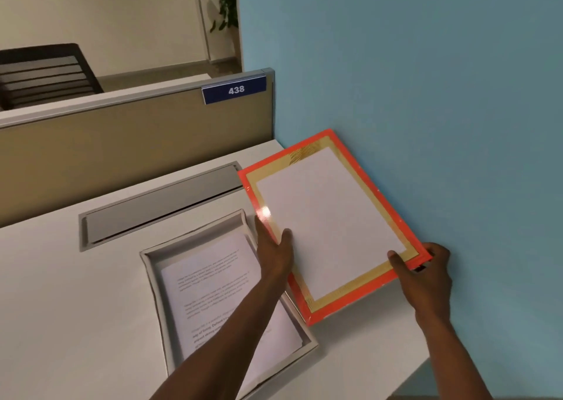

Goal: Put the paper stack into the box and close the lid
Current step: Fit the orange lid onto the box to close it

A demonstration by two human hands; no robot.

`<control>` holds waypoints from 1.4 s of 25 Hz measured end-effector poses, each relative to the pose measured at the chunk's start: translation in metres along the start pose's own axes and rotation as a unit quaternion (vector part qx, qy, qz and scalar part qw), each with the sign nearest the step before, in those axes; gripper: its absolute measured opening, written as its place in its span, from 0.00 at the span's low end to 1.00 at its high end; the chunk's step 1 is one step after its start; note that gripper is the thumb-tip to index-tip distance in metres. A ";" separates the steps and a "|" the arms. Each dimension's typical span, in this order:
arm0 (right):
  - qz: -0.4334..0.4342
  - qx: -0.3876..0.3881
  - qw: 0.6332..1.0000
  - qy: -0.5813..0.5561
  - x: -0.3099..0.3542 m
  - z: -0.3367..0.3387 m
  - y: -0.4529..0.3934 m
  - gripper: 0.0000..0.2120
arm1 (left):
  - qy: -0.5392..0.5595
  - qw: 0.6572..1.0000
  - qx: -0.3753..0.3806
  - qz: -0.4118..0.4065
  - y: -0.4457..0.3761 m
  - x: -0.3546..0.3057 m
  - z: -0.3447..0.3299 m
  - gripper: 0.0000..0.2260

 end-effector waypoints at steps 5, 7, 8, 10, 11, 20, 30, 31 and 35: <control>0.045 0.054 0.997 -0.020 0.026 0.014 0.027 0.29 | 0.034 0.998 0.012 -0.050 0.007 -0.032 0.041 0.33; 0.051 0.091 0.994 -0.030 0.030 0.009 0.047 0.29 | 0.038 0.997 0.005 -0.072 0.009 -0.032 0.077 0.31; 0.056 0.115 0.991 -0.036 0.031 0.005 0.059 0.29 | 0.040 0.996 0.001 -0.080 0.011 -0.029 0.097 0.30; 0.075 0.170 0.982 -0.034 0.030 -0.006 0.084 0.32 | 0.037 0.996 -0.012 -0.077 0.014 -0.018 0.136 0.28; 0.084 0.196 0.977 -0.026 0.028 -0.012 0.096 0.33 | 0.036 0.997 -0.024 -0.068 0.017 -0.012 0.153 0.28; 0.104 0.361 0.925 0.066 -0.017 -0.043 0.163 0.37 | -0.014 0.993 -0.120 -0.015 0.064 0.070 0.238 0.32; 0.087 0.354 0.927 0.089 -0.037 -0.043 0.191 0.36 | -0.038 0.995 -0.085 0.017 0.051 0.087 0.238 0.36; 0.089 0.352 0.927 0.091 -0.036 -0.044 0.192 0.37 | -0.042 0.996 -0.081 0.016 0.049 0.086 0.238 0.36; 0.111 0.350 0.924 0.110 -0.036 -0.044 0.196 0.39 | -0.048 0.995 -0.086 0.020 0.044 0.094 0.243 0.37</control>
Point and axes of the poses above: each hand's wrist, its own y-axis away from the middle knuckle, its own z-axis out of the back of the hand, x = y × z, the point moved 2 cm from there along -y, towards the middle knuckle, and after that the axes turned 10 degrees about -x, right-handed, at the moved point
